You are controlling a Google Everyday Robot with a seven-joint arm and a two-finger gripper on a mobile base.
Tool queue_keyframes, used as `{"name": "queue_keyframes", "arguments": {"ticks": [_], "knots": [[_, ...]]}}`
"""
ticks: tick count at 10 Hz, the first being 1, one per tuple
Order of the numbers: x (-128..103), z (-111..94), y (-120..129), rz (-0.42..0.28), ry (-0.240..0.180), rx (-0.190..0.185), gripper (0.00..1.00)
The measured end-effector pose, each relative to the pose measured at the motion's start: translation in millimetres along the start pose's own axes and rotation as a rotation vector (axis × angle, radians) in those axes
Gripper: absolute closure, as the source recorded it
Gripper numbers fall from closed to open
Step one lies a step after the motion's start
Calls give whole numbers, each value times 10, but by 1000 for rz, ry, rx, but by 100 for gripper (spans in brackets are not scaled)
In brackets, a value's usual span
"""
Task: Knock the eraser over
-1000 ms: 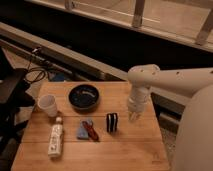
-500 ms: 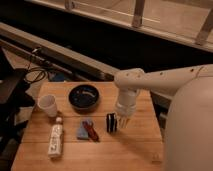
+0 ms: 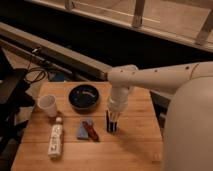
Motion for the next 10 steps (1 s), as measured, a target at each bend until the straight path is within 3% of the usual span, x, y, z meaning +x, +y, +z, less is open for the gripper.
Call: {"name": "queue_keyframes", "arguments": {"ticks": [3, 5, 6, 7, 8, 9, 10], "knots": [[-297, -235, 111, -11, -169, 3, 100], [-421, -456, 67, 1, -331, -2, 100], [-439, -499, 74, 3, -359, -4, 100], [-438, -501, 81, 1, -360, -3, 100], [-423, -462, 114, -1, -324, 2, 100], [-426, -466, 108, 0, -322, 4, 100], [-441, -487, 58, 8, -350, 9, 100]]}}
